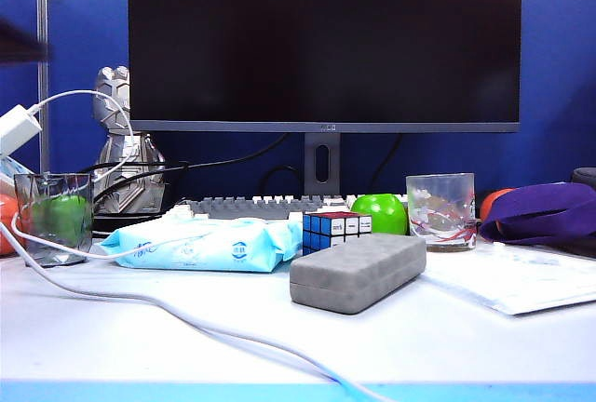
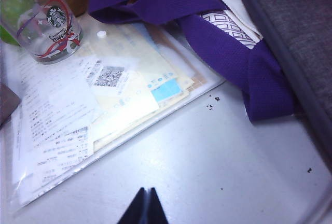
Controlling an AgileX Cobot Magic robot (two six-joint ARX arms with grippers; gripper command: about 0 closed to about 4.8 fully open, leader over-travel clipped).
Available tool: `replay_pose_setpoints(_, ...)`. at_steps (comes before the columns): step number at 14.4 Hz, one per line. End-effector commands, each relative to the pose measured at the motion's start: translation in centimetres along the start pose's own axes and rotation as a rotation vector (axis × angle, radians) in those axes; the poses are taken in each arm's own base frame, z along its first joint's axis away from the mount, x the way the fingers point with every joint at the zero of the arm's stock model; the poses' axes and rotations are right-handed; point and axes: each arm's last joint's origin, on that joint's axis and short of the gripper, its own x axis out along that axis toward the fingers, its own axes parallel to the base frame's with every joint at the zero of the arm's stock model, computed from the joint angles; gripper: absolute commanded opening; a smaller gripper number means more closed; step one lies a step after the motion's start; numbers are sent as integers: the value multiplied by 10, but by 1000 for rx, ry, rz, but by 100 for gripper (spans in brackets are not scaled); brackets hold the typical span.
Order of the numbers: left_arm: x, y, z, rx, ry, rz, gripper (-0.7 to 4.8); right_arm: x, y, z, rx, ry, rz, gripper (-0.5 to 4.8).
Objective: Pick up the glasses, fold the temples of the glasses, place the glasses into the glasses case, and finally close the glasses case.
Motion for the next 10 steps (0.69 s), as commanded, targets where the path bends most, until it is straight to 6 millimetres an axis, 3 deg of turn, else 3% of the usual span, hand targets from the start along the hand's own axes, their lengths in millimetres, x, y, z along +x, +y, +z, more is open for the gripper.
replay_pose_setpoints(1,-16,21,-1,10,-56,218,-6,1,0,-1,2,4,-3,-5)
replay_pose_setpoints(3,-18,28,-6,21,-5,309,-6,1,0,-1,2,2,-2,-5)
replay_pose_setpoints(6,-22,41,-31,27,173,477,-6,1,0,-1,2,2,-2,-5)
replay_pose_setpoints(10,-28,50,-32,-102,157,551,-6,1,0,-1,2,2,-3,-5)
